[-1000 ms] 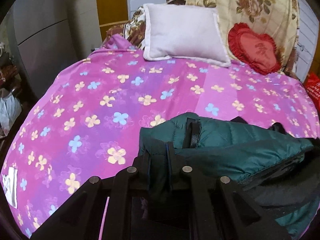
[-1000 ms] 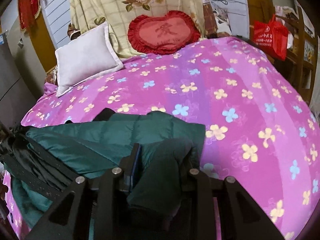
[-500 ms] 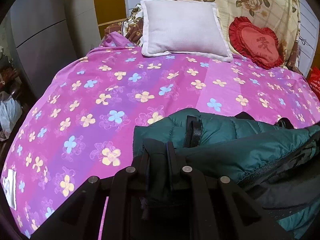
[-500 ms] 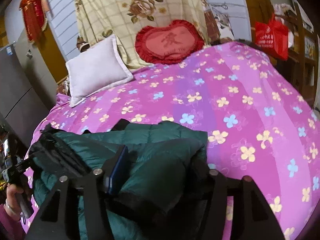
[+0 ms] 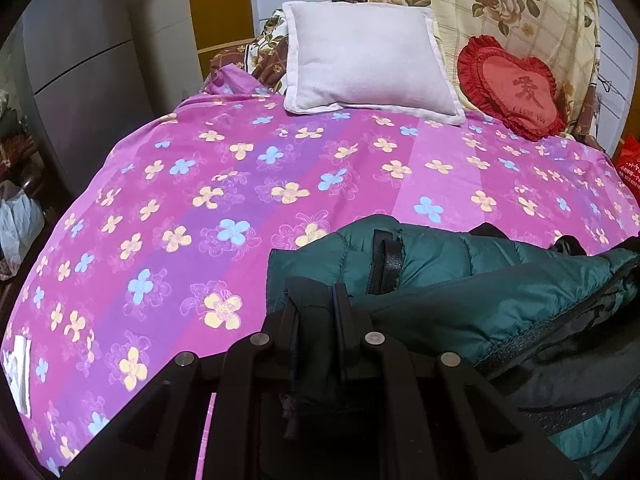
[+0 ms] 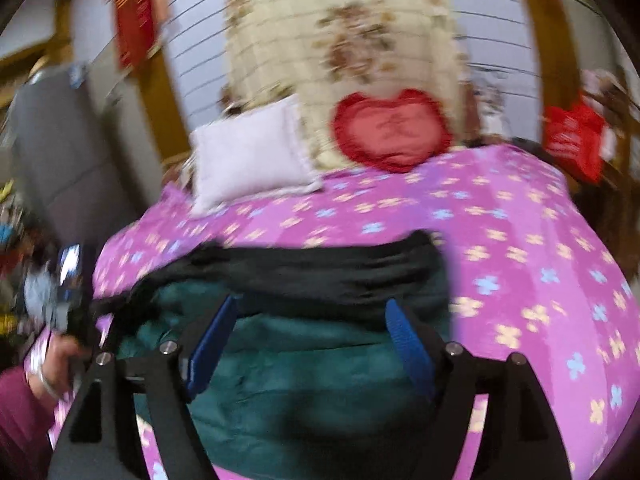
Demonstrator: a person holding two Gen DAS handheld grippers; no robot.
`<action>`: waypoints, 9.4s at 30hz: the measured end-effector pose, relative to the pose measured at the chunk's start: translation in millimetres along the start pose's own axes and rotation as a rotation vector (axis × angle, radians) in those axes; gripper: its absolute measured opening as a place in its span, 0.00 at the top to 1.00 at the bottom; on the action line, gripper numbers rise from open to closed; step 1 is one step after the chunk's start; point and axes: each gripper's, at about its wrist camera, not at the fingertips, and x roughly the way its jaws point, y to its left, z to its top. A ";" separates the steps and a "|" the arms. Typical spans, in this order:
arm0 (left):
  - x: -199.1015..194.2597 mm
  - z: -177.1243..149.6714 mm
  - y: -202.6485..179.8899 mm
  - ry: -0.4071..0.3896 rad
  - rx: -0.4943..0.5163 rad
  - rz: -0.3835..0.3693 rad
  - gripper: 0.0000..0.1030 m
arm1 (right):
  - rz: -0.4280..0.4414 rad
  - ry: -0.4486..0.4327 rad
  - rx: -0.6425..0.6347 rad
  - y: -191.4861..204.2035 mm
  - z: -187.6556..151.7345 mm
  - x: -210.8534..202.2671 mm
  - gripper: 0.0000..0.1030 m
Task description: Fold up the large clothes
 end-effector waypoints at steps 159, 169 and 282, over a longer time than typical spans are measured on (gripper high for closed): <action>41.7 -39.3 67.9 0.215 -0.319 -0.514 0.23 | 0.003 0.365 0.362 -126.5 -44.6 124.8 0.00; 45.1 -44.2 64.1 0.168 -0.281 -0.537 0.14 | 0.044 0.358 0.393 -138.0 -45.8 133.2 0.00; -223.7 -195.7 12.4 -0.162 0.116 -0.090 0.44 | -0.166 0.029 0.014 126.9 -141.6 -119.7 0.01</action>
